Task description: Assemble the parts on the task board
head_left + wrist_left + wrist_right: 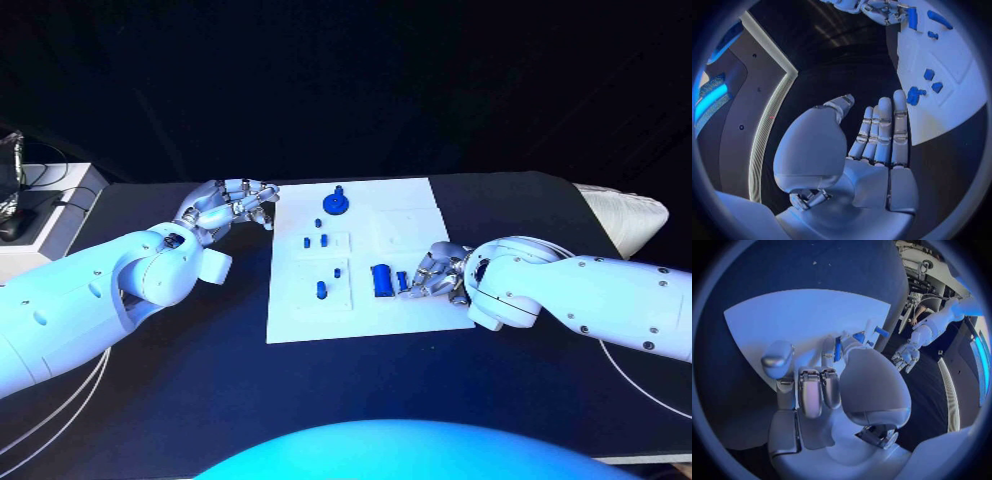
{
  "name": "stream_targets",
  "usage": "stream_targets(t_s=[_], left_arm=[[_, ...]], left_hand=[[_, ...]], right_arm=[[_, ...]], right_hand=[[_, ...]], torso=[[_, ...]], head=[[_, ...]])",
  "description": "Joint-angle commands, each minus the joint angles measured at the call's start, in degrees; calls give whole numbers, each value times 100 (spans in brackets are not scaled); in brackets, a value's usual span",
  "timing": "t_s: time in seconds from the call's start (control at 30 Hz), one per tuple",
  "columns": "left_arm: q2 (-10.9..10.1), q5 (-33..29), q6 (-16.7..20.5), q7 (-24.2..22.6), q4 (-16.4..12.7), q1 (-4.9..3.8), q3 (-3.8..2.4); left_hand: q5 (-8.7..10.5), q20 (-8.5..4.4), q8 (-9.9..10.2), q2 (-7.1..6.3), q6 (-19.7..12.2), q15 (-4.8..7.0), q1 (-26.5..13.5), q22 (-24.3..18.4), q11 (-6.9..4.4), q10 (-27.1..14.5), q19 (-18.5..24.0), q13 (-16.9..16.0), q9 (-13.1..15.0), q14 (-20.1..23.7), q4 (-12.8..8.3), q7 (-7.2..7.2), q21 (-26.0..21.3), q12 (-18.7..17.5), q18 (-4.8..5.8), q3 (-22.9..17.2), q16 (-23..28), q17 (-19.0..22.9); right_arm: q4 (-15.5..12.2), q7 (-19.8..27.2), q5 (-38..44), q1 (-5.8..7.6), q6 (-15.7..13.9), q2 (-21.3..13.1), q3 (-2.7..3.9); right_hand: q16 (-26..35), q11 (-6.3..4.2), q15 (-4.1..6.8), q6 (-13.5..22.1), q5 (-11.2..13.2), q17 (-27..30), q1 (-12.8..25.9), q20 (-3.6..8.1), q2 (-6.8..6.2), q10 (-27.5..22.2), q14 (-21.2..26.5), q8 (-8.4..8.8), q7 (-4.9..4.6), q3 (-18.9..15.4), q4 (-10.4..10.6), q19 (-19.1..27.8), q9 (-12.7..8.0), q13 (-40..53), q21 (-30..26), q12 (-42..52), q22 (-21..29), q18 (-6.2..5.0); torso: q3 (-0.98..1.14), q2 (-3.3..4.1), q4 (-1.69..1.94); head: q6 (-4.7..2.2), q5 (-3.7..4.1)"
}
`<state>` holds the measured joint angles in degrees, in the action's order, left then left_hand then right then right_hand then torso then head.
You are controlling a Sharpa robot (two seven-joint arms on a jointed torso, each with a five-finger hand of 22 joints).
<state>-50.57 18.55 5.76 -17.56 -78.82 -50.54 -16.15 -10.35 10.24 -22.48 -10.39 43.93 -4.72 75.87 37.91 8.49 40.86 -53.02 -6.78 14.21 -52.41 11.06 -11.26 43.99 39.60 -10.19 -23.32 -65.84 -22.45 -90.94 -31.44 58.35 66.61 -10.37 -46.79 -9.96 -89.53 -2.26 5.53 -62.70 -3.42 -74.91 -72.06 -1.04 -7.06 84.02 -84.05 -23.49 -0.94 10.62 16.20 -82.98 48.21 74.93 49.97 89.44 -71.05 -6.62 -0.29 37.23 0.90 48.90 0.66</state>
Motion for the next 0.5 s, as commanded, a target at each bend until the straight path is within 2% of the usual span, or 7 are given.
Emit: stream_targets(t_s=[0.03,0.27,0.5], left_arm=[[8,14,-91,-25,-10,3,-4],[8,21,-94,-23,-9,3,-4],[11,24,-95,-25,-5,4,-4]], left_hand=[[13,-2,-13,69,-36,-6,27,-13,6,-57,-40,8,-10,2,46,-11,-44,-15,-31,7,-18,8],[13,-2,-13,69,-36,-6,27,-13,6,-57,-40,8,-10,2,46,-11,-44,-15,-31,7,-18,8],[13,-2,-16,72,-34,-6,33,-16,6,-60,-42,8,-11,3,52,-11,-47,-13,-31,11,-18,8]], right_arm=[[21,29,52,-27,138,12,-11],[7,112,29,-36,151,-6,-11],[-124,308,-77,-40,14,-116,-9]], right_hand=[[1,-55,38,55,42,-1381,-109,46,-19,579,-569,-28,-6,28,-12,-5,12,1480,-26,13,5,40],[-2,-60,43,65,63,-1388,-248,52,-120,577,-570,-50,-3,11,-26,-5,21,1478,-34,10,-1,40],[5,-40,32,91,55,-1370,-193,48,-188,565,-566,-46,-29,-78,43,4,13,1462,-93,-17,18,35]], torso=[[-5,-2,2],[-6,-5,1],[-1,-3,0]], head=[[3,3],[0,4],[-8,1]])
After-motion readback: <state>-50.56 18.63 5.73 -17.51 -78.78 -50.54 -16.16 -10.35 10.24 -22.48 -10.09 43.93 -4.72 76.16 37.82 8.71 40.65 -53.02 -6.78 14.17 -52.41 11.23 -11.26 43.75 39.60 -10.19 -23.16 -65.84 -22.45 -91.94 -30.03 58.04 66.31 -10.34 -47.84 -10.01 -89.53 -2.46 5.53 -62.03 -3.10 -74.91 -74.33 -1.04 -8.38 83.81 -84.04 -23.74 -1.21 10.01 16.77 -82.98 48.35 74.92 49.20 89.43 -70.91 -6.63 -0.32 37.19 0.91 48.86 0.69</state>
